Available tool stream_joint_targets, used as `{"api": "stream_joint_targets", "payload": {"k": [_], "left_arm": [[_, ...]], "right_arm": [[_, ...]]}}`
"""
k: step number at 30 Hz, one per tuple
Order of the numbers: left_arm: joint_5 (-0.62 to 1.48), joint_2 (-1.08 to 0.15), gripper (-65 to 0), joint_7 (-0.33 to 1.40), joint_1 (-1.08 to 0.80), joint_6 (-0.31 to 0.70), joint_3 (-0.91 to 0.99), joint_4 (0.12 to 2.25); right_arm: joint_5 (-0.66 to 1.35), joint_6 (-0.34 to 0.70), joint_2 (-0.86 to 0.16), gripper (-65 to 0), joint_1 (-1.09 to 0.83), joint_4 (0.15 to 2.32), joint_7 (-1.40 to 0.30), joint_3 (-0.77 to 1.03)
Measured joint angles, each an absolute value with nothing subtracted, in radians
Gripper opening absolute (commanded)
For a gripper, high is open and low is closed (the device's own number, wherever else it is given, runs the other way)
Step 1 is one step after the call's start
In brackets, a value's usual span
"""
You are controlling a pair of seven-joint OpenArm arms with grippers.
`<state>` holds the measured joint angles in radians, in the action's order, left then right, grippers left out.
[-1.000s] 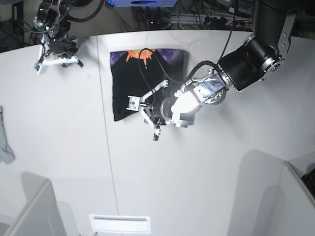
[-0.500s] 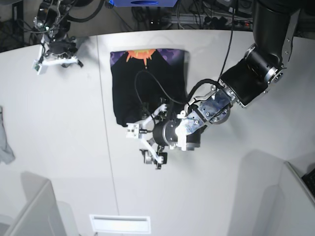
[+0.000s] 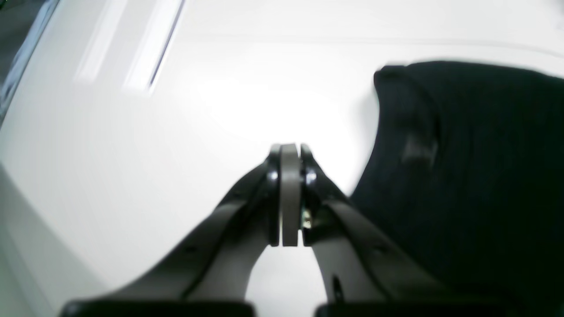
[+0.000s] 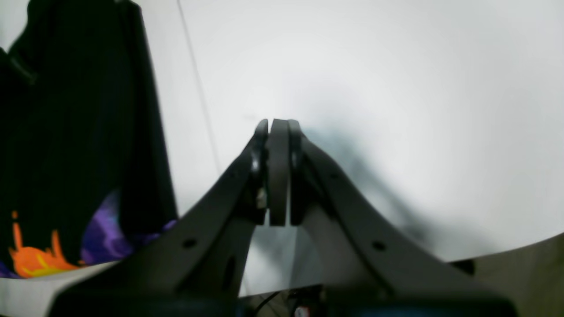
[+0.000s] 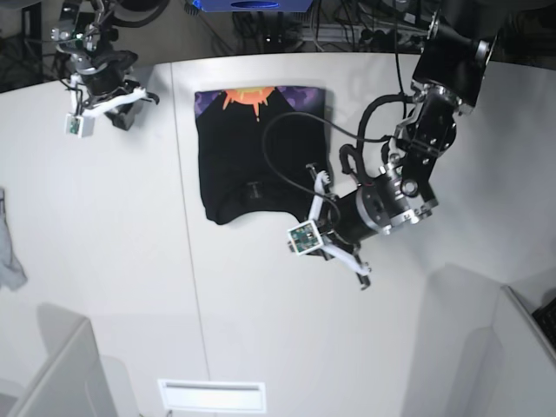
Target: Fold the T-shirt properly
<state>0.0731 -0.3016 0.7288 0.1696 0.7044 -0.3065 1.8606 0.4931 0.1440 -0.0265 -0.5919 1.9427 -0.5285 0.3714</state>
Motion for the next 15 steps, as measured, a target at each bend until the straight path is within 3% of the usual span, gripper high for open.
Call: {"api": "stream_joint_targets", "payload": {"k": [4, 11, 15], "left_arm": [[0.076, -0.342, -65.0, 0.706, 0.042, 0.704, -0.236, 1.916], [0.065, -0.434, -65.0, 0.237, -0.309, 0.701, -0.091, 1.924], [0.064, -0.439, -65.0, 0.107, -0.495, 0.704, -0.001, 1.925]], "right_arm": [[0.444, 0.264, -0.051, -65.0, -0.625, 1.945, -0.47, 0.368], [0.197, 0.387, -0.02, -65.0, -0.704, 1.95, -0.316, 0.373], [0.179, 0.424, -0.025, -65.0, -0.796, 1.951, -0.226, 0.369]]}}
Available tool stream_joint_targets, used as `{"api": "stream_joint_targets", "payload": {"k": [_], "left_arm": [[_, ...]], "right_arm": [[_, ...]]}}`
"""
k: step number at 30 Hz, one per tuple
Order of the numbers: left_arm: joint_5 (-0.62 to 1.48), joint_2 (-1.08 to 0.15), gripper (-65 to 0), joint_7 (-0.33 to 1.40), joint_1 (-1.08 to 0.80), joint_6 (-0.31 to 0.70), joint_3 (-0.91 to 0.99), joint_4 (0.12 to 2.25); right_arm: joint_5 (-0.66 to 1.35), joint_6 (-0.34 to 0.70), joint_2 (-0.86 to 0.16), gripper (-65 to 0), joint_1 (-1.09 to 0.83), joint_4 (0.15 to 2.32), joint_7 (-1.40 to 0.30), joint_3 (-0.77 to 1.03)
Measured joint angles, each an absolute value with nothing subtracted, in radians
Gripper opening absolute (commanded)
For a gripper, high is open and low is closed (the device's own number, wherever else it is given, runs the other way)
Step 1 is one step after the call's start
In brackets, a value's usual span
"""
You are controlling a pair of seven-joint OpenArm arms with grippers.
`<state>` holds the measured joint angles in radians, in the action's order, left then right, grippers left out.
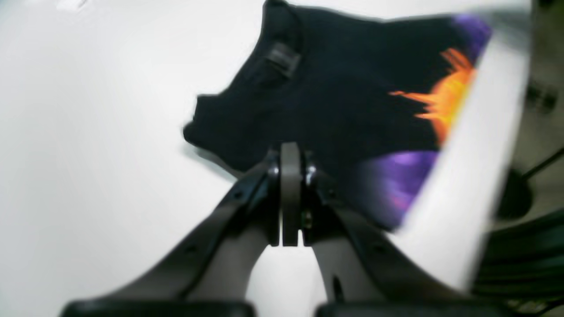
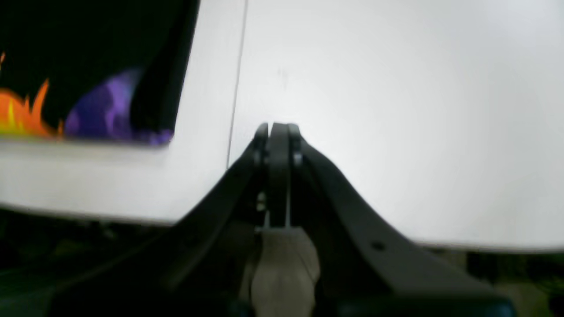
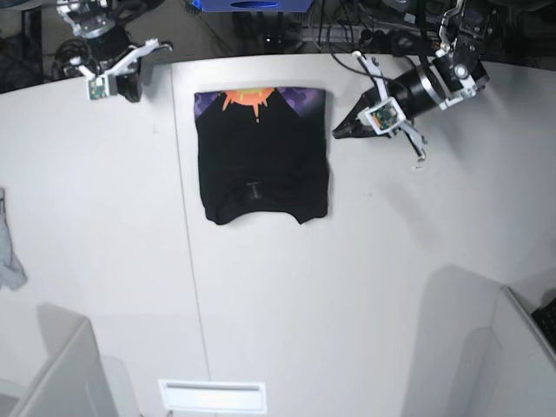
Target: Fold the T-shirt properly
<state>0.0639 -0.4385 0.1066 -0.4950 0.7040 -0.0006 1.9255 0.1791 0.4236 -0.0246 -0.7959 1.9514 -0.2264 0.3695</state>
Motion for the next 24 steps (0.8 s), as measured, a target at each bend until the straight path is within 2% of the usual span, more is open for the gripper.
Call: {"api": "stream_joint_targets", "payload": {"k": [7, 13, 18, 24], "left_arm": [[0.06, -0.44, -65.0, 0.099, -0.743, 0.688, 0.096, 1.925], [0.066, -0.435, -65.0, 0.094, -0.923, 0.693, 0.09, 1.868], [0.077, -0.429, -65.0, 0.08, -0.92, 0.688, 0.09, 1.673], [0.076, -0.392, -65.0, 0.085, -0.797, 0.689, 0.001, 1.365]], "right_arm": [[0.182, 0.427, -0.027, -65.0, -0.922, 1.955, -0.209, 0.369], [0.179, 0.43, -0.032, -65.0, -1.023, 1.95, -0.368, 0.265], [0.178, 0.427, -0.038, -65.0, -1.01, 1.885, -0.48, 0.226], [0.179, 0.427, -0.112, -65.0, -0.906, 1.649, -0.479, 0.11]]}}
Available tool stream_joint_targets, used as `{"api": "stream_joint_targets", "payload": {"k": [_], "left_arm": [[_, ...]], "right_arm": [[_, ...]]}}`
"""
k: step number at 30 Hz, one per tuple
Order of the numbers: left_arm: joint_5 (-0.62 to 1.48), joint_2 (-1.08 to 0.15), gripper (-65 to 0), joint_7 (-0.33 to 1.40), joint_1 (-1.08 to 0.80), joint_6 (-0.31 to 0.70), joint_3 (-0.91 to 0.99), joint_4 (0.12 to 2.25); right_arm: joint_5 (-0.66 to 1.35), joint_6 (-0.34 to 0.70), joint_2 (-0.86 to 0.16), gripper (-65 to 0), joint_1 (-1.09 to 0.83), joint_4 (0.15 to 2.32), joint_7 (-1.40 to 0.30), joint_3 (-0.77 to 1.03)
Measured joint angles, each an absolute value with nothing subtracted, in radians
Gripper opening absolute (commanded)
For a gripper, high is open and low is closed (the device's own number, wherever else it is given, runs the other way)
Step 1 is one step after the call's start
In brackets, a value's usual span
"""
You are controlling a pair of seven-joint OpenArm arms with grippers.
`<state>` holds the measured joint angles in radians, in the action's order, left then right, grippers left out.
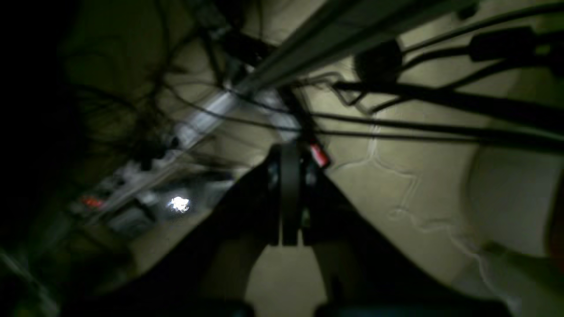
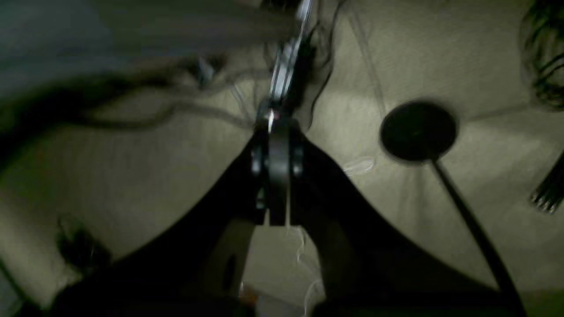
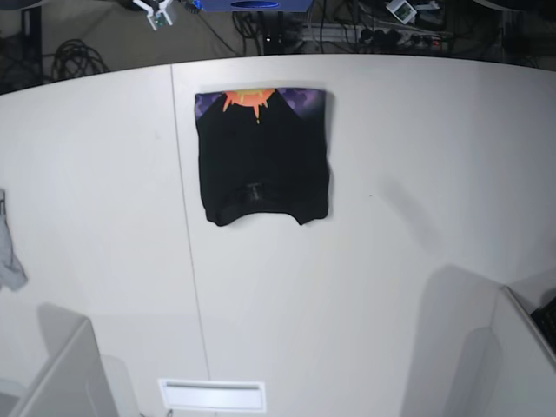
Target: Fold the T-shirt properly
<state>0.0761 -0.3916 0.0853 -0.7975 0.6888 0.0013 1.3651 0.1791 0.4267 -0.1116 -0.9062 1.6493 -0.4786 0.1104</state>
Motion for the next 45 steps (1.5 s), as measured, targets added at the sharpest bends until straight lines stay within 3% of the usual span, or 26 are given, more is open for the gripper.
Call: {"api": "stream_joint_targets", "payload": {"k": [8, 13, 16, 21, 26, 28, 30, 33, 45], "left_arm": [[0.077, -0.353, -65.0, 0.078, -0.572, 0.685, -0.055, 0.973], [0.056, -0.303, -65.0, -0.033, -0.473, 0.682, -0.065, 0.759], [-0.054, -0.28, -65.0, -0.115, -0.404, 0.553, -0.062, 0.6], [-0.147, -0.231, -65.0, -0.338, -0.272, 0.481, -0.058, 0.276], [-0.252, -0.199, -65.0, -0.438, -0.169, 0.423, -0.059, 0.047], [-0.323, -0.197, -65.0, -0.435, -0.159, 0.358, -0.059, 0.04], [-0.362, -0.199, -65.0, -0.437, -0.156, 0.28, -0.059, 0.041], [-0.377, -0.2, -65.0, -0.435, -0.153, 0.26, -0.056, 0.041], [-0.39, -0.197, -65.0, -0.445, -0.156, 0.261, -0.056, 0.041]], "right_arm": [[0.179, 0.418, -0.137, -65.0, -0.662, 1.188, -0.449, 0.034], [0.135, 0.422, -0.159, -65.0, -0.521, 0.879, -0.277, -0.045], [0.07, 0.418, -0.162, -65.0, -0.438, 0.696, -0.188, -0.073], [0.061, 0.418, -0.162, -65.0, -0.316, 0.416, 0.02, -0.088], [0.056, 0.416, -0.167, -65.0, -0.212, 0.176, 0.25, -0.088], [0.059, 0.398, -0.165, -65.0, -0.187, 0.13, 0.332, -0.087], [0.059, 0.284, -0.157, -65.0, -0.181, 0.12, 0.356, -0.087], [0.062, 0.201, -0.143, -65.0, -0.187, 0.118, 0.36, -0.087], [0.059, 0.198, -0.118, -65.0, -0.2, 0.118, 0.423, -0.087]]}}
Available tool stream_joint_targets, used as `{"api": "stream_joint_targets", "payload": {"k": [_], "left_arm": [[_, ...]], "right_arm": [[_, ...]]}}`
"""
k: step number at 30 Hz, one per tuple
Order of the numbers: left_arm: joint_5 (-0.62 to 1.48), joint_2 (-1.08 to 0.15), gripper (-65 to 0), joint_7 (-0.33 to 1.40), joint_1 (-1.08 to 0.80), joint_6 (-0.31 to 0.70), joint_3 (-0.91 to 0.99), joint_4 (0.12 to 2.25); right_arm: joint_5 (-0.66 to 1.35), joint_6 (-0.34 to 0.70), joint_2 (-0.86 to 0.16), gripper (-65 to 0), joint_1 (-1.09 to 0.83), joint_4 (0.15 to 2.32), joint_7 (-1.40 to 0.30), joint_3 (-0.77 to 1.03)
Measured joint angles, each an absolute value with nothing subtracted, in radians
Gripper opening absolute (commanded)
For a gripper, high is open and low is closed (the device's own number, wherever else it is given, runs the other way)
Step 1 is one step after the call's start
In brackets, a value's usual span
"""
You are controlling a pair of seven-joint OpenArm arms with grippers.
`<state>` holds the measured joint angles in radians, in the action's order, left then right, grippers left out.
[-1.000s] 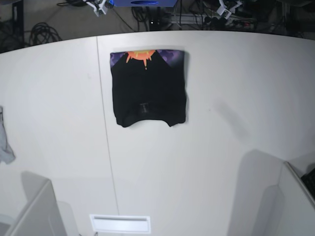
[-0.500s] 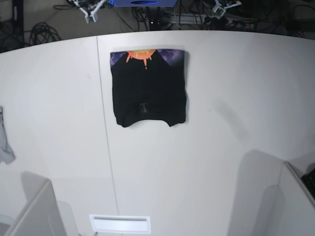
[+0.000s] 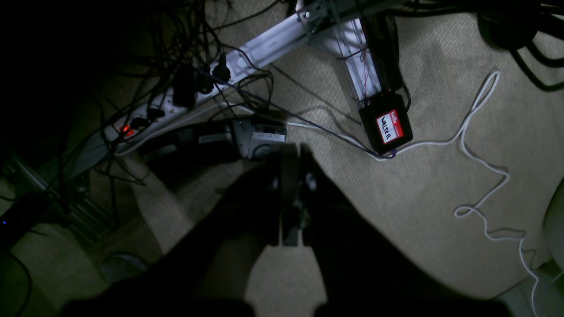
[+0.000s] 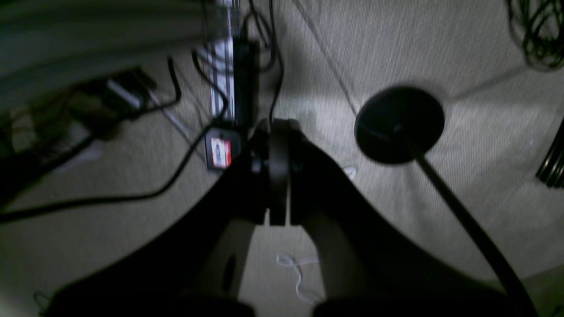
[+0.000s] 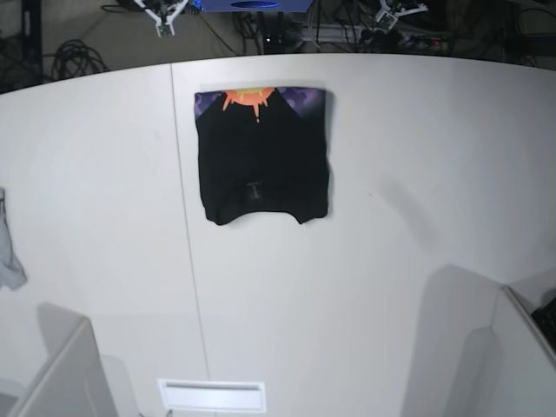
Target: Fold the T-shirt properly
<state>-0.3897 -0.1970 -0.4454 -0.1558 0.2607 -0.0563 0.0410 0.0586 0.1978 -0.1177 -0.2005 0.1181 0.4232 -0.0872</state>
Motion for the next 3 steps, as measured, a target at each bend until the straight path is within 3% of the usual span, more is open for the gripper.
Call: {"api": "stream_joint_targets", "payload": {"k": [3], "left_arm": [[-0.39, -0.198, -65.0, -0.446, -0.155, 0.261, -0.056, 0.041]], "right_arm": [[0.059, 0.198, -0.117, -65.0, -0.2, 0.118, 0.423, -0.087]]}}
